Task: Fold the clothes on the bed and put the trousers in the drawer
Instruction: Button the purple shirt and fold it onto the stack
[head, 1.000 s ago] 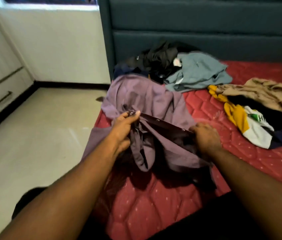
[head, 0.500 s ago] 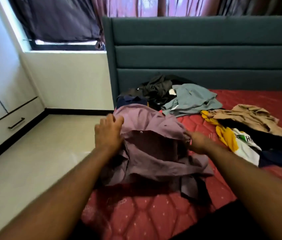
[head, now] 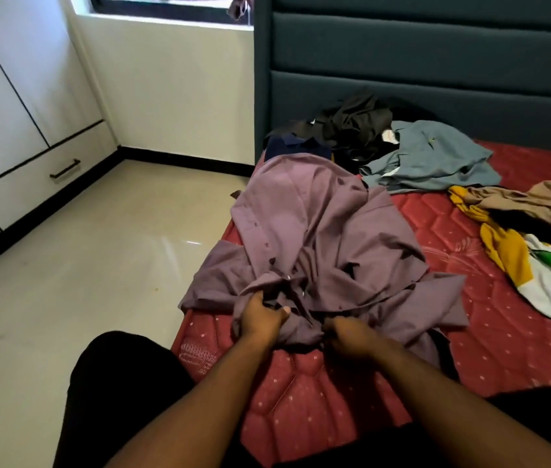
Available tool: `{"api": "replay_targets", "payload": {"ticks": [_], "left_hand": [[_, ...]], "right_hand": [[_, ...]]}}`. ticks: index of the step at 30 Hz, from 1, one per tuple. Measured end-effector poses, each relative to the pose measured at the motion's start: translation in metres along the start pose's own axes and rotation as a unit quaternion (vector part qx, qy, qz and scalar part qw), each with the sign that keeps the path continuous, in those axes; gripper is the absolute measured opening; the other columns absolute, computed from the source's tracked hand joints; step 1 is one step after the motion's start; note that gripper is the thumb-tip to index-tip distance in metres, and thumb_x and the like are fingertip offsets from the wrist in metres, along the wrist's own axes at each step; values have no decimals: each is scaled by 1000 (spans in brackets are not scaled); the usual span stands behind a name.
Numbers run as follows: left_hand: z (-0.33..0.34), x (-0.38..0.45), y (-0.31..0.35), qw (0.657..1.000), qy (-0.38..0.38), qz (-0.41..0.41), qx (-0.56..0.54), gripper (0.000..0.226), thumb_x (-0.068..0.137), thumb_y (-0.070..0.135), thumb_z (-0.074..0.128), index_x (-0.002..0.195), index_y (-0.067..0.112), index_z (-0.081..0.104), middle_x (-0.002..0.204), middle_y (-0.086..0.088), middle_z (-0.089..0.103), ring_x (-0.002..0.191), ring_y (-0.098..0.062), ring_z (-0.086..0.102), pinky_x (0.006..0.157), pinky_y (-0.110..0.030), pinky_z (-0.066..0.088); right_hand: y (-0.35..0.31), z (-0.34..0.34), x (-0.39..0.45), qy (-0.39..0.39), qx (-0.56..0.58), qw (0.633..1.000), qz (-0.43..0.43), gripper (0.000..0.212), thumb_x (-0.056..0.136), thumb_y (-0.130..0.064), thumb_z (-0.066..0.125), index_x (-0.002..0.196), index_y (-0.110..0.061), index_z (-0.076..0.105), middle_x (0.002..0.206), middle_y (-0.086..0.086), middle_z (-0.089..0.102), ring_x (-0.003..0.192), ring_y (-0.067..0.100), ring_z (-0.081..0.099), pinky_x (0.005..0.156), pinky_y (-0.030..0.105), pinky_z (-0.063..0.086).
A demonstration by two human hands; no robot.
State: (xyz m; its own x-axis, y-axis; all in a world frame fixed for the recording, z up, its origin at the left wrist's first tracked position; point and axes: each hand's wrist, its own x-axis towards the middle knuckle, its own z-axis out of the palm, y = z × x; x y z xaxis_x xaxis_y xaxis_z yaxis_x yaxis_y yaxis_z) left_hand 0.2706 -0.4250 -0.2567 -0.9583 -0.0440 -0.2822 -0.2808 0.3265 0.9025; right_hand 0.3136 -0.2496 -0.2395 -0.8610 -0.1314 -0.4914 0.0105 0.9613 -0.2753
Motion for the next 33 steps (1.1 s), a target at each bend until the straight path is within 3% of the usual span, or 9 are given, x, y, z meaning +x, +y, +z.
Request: {"api": "replay_targets", "payload": {"ticks": [2, 4, 9, 11, 16, 20, 27, 30, 33], "left_hand": [[5, -14, 0, 996, -35, -27, -72, 47, 73, 6, 82, 116, 4, 61, 103, -9, 69, 92, -23, 66, 78, -26, 53], [5, -28, 2, 987, -93, -64, -116, 52, 71, 5, 84, 116, 5, 59, 107, -8, 68, 84, -13, 65, 63, -15, 51], [-11, -54, -2, 972, -218, -78, -33, 25, 73, 19, 86, 73, 9, 63, 59, 1, 57, 45, -3, 45, 43, -15, 36], [-20, -64, -10, 964, -257, -61, 30, 32, 70, 21, 88, 63, 14, 57, 51, 7, 52, 42, -2, 39, 48, -18, 35], [-30, -72, -26, 968, -225, -90, 62, 50, 73, 18, 86, 113, 15, 55, 83, -1, 55, 58, -6, 49, 48, -18, 42], [-14, -69, -17, 969, -216, -114, -25, 18, 83, 17, 77, 78, 9, 63, 53, -1, 49, 38, -7, 38, 43, -18, 32], [-33, -69, -28, 863, -416, -32, 286, 38, 78, 21, 79, 59, 19, 46, 63, -4, 44, 51, -12, 33, 46, -23, 28], [-31, -73, -21, 907, -375, -85, 172, 31, 79, 35, 80, 66, 16, 60, 62, -1, 55, 48, -9, 46, 47, -19, 37], [-3, -79, -7, 953, -284, -102, -13, 23, 83, 32, 77, 88, 10, 70, 74, 2, 69, 61, -5, 63, 51, -15, 47]], "right_hand": [[0, -23, -14, -186, 10, 982, -15, 15, 81, -29, 68, 73, -16, 70, 70, 3, 61, 75, 20, 59, 69, 31, 46], [3, -47, -22, -254, -14, 967, 17, 29, 81, -42, 72, 74, -14, 70, 65, -3, 60, 66, 17, 57, 65, 28, 47], [-2, -70, 4, 152, -8, 986, -66, 23, 86, -16, 64, 108, -13, 70, 103, 8, 66, 94, 23, 62, 80, 28, 45], [-19, -61, 18, 135, 8, 980, -146, 50, 84, -7, 62, 132, -18, 57, 130, 7, 55, 116, 24, 55, 94, 28, 41], [-34, -24, 52, 4, -105, 981, -163, 73, 85, -16, 62, 149, -32, 31, 154, 6, 26, 136, 31, 38, 111, 40, 34], [-18, -13, 51, 82, -130, 982, -106, 56, 91, -28, 55, 144, -33, 38, 146, 9, 33, 125, 36, 45, 104, 40, 39], [33, -32, 22, -18, -124, 992, -5, 37, 90, -21, 60, 127, -27, 63, 132, 9, 56, 114, 29, 57, 100, 32, 44], [29, -18, 0, -22, -213, 976, 24, 38, 91, -32, 59, 126, -18, 55, 125, 11, 57, 112, 31, 58, 95, 40, 48], [16, -17, -14, 85, -257, 962, -26, 36, 91, -36, 57, 121, -17, 57, 124, 8, 52, 112, 31, 58, 83, 40, 49]]}}
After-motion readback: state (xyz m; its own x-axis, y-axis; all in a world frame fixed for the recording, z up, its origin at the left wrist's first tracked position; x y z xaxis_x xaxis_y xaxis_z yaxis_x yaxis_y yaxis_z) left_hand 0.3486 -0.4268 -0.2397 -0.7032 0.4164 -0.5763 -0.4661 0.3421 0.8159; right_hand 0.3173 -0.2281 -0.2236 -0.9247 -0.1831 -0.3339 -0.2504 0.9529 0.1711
